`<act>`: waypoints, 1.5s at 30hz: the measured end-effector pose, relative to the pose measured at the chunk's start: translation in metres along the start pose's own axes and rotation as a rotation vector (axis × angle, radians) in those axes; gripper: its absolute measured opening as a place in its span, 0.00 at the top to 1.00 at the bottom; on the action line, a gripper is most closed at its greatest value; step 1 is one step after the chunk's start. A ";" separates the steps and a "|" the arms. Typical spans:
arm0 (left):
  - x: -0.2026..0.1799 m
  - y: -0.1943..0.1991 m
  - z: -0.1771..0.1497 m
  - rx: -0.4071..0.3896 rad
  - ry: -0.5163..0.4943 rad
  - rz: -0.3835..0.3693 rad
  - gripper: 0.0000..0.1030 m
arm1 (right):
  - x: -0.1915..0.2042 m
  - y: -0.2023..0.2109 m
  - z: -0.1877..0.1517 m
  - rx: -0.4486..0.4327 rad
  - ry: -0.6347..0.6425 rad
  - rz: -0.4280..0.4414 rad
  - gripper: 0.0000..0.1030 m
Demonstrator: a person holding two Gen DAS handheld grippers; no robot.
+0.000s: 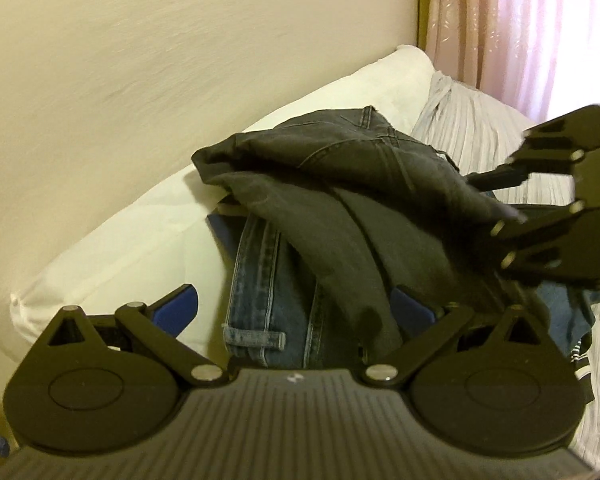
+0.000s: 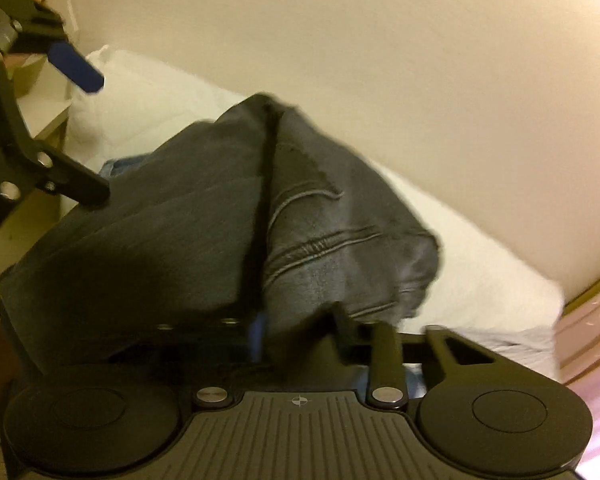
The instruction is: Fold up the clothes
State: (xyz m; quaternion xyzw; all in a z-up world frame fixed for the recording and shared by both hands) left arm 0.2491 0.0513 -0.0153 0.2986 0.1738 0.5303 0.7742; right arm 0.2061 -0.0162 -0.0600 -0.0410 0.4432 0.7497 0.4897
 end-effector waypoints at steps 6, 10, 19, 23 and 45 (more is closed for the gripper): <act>-0.004 0.019 0.012 -0.159 -0.001 0.011 0.04 | -0.056 0.069 -0.008 -0.073 -0.108 -0.203 0.85; -0.023 0.031 0.018 -0.206 -0.050 -0.014 0.03 | -0.087 0.131 -0.038 -0.095 -0.193 -0.343 0.85; -0.139 0.070 0.010 -0.293 -0.258 -0.184 0.03 | -0.089 0.301 -0.153 -0.007 -0.431 -0.612 0.87; -0.218 0.115 -0.010 -0.349 -0.394 -0.317 0.03 | -0.076 0.391 -0.218 0.074 -0.520 -0.747 0.87; -0.579 0.234 -0.237 -0.129 -1.029 -0.872 0.03 | 0.065 0.703 -0.561 0.613 -1.042 -1.052 0.07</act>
Point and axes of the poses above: each gripper's, at about its wrist camera, not at the fingertips, and y roughly against the way its jaws point, x to its left, z to its top, the point moved 2 cm from there along -y, roughly the way its jaws point, and after that the axes turned 2 degrees about -z, right-handed, at the moved point
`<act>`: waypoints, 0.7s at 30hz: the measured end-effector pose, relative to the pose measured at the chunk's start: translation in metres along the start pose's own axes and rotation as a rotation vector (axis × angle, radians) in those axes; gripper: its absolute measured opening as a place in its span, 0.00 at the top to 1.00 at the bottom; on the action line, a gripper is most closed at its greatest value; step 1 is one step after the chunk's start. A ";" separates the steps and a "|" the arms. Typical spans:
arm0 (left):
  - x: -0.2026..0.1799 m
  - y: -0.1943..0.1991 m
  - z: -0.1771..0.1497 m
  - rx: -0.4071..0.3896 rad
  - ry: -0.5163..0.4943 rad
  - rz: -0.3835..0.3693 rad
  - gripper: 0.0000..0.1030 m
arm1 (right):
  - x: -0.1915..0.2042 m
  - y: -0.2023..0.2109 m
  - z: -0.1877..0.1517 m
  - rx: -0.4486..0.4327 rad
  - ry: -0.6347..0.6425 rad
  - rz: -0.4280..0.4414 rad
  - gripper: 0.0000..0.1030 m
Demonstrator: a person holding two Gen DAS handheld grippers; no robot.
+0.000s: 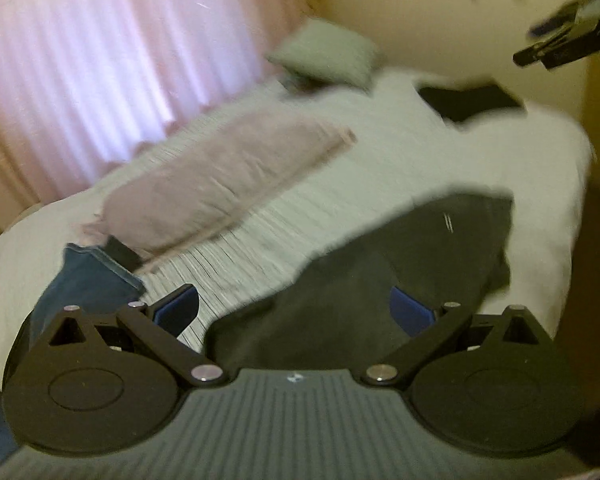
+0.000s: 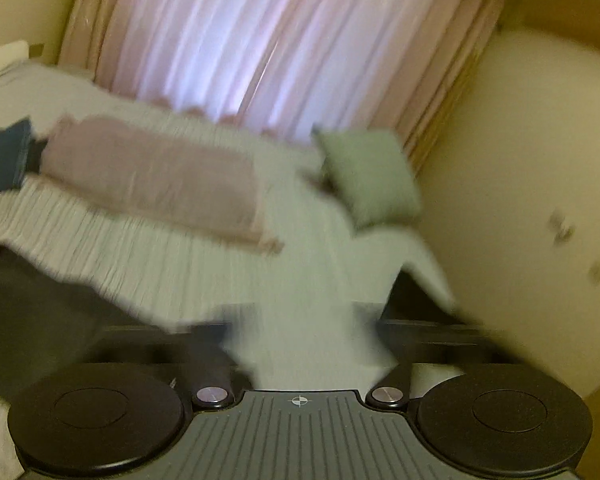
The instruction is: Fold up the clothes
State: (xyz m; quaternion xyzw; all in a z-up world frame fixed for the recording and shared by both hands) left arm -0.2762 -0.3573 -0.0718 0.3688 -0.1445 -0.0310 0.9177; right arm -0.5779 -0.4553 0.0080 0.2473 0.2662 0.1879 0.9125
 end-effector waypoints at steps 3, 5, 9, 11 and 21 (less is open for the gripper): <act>-0.013 -0.034 -0.027 0.080 -0.129 -0.040 0.03 | 0.030 -0.011 -0.050 0.120 0.045 0.095 0.07; -0.023 -0.060 -0.043 0.127 -0.230 -0.068 0.04 | 0.051 -0.023 -0.082 0.196 0.123 0.134 0.08; -0.057 -0.099 -0.075 0.145 -0.387 -0.167 0.06 | 0.072 -0.052 -0.135 0.299 0.271 0.165 0.08; -0.076 -0.118 -0.085 0.145 -0.447 -0.212 0.06 | 0.077 -0.070 -0.152 0.332 0.329 0.171 0.08; -0.132 -0.186 -0.098 0.225 -0.535 -0.142 0.61 | 0.086 -0.195 -0.201 0.245 0.697 0.215 0.23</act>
Point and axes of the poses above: each gripper's, at about its wrist camera, not at the fingertips, and y roughly against the way its jaws point, x to its left, z to its top, the point moved 2 cm from there along -y, roughly the way its jaws point, and after that the axes turned 2 degrees about -z, right-handed, at the moved point
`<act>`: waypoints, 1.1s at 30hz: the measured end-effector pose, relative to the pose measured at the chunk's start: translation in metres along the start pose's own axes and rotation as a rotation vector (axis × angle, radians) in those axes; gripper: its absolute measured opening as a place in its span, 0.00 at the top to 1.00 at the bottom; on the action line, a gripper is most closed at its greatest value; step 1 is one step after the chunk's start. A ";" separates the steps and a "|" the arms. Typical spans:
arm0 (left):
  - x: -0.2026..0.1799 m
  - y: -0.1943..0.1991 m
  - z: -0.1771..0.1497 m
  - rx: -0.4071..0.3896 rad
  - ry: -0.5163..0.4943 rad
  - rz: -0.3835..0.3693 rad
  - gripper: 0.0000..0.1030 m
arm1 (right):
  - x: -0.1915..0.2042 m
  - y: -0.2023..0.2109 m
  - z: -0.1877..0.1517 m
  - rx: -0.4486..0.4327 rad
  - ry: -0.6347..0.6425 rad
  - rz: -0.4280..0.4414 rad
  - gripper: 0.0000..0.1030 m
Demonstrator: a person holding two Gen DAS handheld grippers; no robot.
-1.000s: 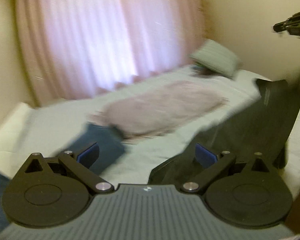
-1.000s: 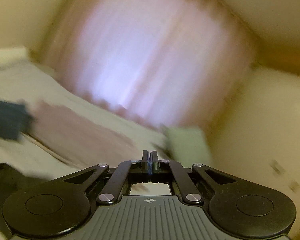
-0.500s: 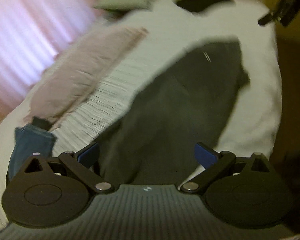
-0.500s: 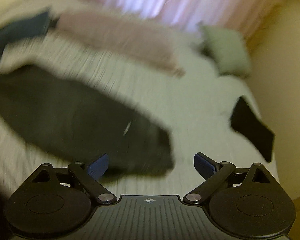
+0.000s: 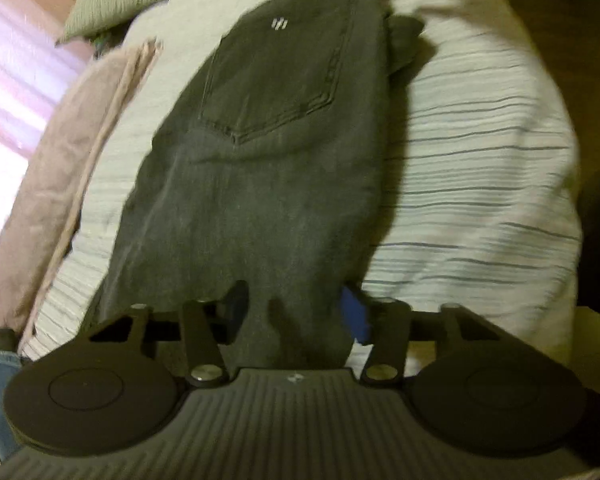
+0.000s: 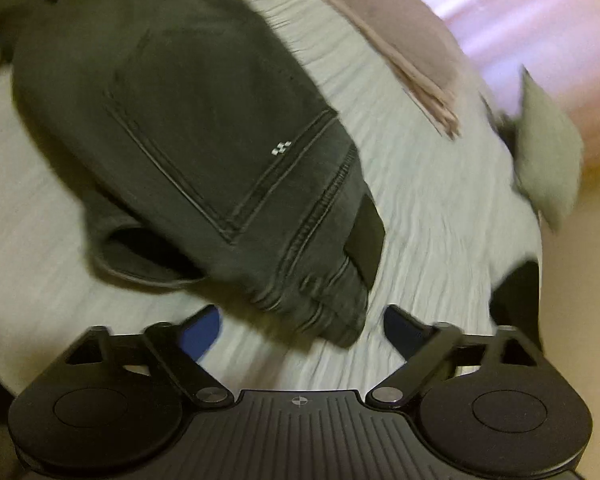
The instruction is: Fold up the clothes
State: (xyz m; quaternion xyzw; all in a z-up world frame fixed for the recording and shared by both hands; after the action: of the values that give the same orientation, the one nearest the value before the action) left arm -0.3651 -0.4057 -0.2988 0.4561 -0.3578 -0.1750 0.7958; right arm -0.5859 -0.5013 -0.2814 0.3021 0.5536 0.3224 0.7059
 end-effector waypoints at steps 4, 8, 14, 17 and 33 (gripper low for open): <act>0.003 0.002 0.009 0.060 0.051 0.028 0.94 | 0.009 -0.043 -0.014 -0.083 0.184 0.051 0.43; 0.007 0.017 0.021 0.096 0.146 0.092 0.92 | -0.009 -0.048 -0.027 -0.180 0.169 0.120 0.83; -0.011 0.024 0.035 0.087 0.099 0.216 0.31 | -0.073 0.011 -0.021 -0.298 -0.034 0.105 0.87; -0.012 0.022 0.035 0.088 0.048 0.263 0.40 | -0.090 0.040 -0.018 -0.328 -0.090 0.062 0.88; 0.081 0.203 0.123 -0.374 0.023 0.129 0.96 | -0.156 0.231 -0.089 -0.195 -0.447 -0.379 0.90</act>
State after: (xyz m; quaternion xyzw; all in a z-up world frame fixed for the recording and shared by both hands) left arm -0.4091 -0.4225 -0.0520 0.2782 -0.3383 -0.1817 0.8804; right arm -0.7291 -0.4772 -0.0273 0.1879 0.3975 0.1620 0.8834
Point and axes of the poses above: each gripper's, at about its wrist camera, not at the fingertips, and y roughly against the way its jaws point, x to its left, z to its top, the point moved 2 cm from there along -y, roughly the way its jaws point, and after that the axes turned 2 degrees about -z, right-handed, at the moved point
